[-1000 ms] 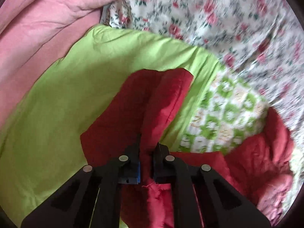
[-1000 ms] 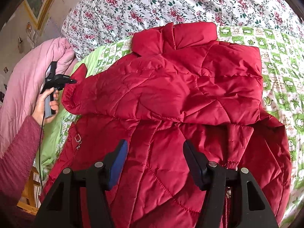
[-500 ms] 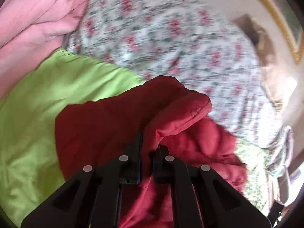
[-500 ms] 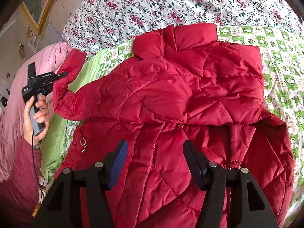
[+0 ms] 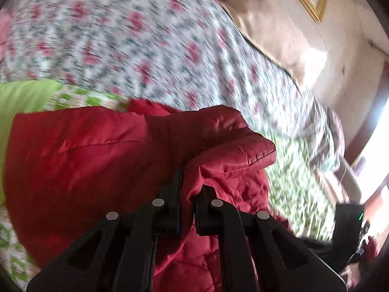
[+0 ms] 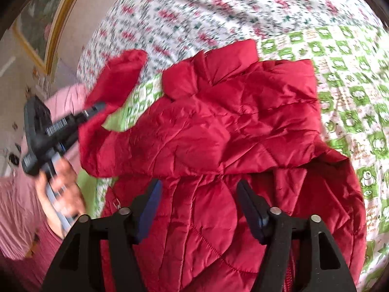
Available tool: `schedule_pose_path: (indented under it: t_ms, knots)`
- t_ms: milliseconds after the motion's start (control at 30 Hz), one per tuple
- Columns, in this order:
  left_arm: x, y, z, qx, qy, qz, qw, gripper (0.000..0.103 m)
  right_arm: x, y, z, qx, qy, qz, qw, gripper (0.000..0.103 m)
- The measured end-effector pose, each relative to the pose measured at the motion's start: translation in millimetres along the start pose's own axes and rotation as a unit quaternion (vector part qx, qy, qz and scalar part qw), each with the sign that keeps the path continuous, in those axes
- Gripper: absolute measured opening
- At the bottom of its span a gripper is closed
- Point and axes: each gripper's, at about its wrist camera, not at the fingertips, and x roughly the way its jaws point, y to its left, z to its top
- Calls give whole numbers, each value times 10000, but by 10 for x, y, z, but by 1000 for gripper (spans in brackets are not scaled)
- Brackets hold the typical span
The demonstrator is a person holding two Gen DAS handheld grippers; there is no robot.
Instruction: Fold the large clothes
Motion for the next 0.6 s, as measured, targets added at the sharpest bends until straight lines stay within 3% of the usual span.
schedule_pose_path:
  t_ms: [233,367,600]
  knots:
    - [426,-305,-334,300,419,-117,9986,5,-23,-252,163,508,-143,148,9985,71]
    - [621,-369,-508,346,651,-167,9971,5,117,-424,313,963,-98,482,9941,86]
    - [688,-433,-648,354,703,-294,9965,5,642,-668,572,1780,249,1160,9769,87]
